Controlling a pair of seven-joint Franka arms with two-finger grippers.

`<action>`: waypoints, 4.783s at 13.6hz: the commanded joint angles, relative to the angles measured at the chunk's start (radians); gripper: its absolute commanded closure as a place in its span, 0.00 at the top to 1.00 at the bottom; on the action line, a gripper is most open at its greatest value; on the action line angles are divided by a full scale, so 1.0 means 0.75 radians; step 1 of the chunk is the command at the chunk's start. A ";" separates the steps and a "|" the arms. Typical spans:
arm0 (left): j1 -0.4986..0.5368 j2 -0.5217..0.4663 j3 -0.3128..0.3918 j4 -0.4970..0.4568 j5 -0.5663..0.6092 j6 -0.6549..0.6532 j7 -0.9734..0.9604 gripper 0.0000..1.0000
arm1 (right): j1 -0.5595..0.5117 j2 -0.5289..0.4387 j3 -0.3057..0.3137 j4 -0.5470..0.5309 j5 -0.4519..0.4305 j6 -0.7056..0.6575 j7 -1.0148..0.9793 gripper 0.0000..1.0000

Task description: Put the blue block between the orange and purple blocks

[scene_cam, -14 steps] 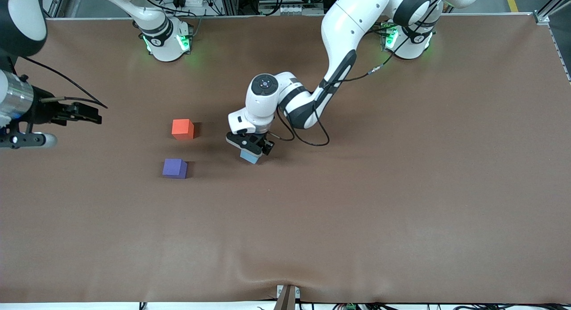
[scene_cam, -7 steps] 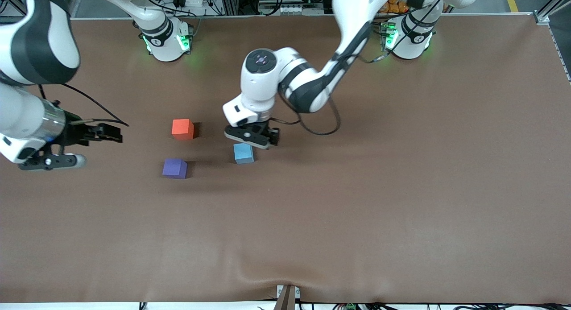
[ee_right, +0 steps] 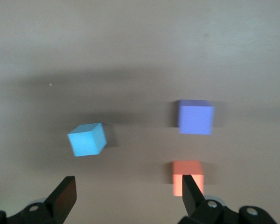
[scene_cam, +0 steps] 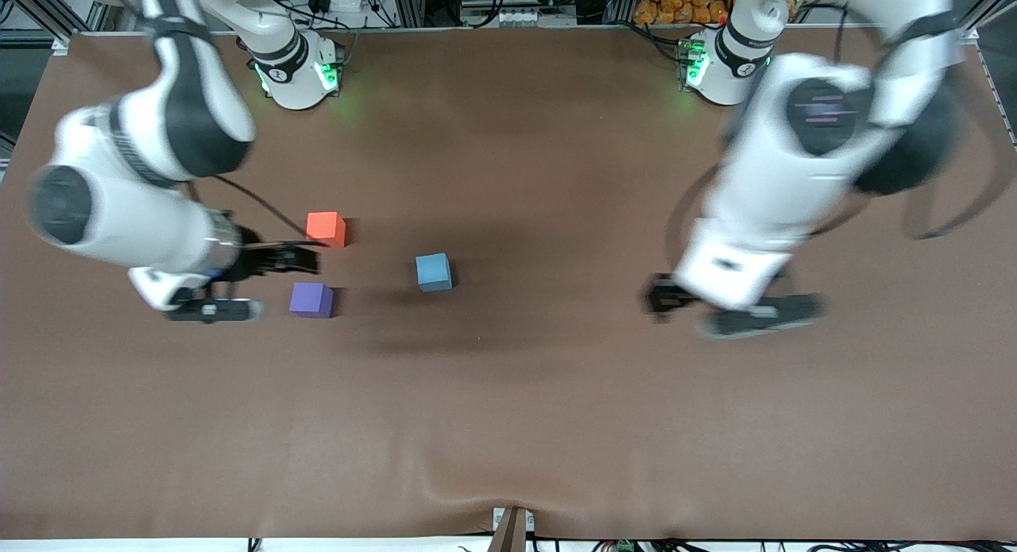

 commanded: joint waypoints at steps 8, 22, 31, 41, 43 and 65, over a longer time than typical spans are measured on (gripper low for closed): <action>0.386 -0.486 -0.005 -0.359 -0.114 -0.231 0.485 1.00 | 0.348 0.178 -0.017 -0.256 -0.033 0.442 0.130 1.00; 0.432 -0.591 -0.005 -0.443 -0.120 -0.160 0.567 1.00 | 0.439 0.351 -0.019 -0.280 -0.205 0.640 0.354 1.00; 0.432 -0.613 -0.009 -0.450 -0.116 -0.151 0.564 1.00 | 0.422 0.322 -0.017 -0.319 -0.205 0.679 0.362 0.09; 0.414 -0.556 -0.015 -0.454 -0.116 -0.129 0.562 1.00 | 0.163 0.026 -0.023 -0.390 -0.207 0.309 0.243 0.09; 0.414 -0.556 -0.025 -0.456 -0.116 -0.129 0.564 1.00 | 0.089 -0.042 -0.023 -0.488 -0.207 0.335 0.152 0.09; 0.416 -0.573 -0.054 -0.486 -0.114 -0.129 0.562 1.00 | -0.065 -0.110 -0.023 -0.877 -0.207 0.704 0.096 0.08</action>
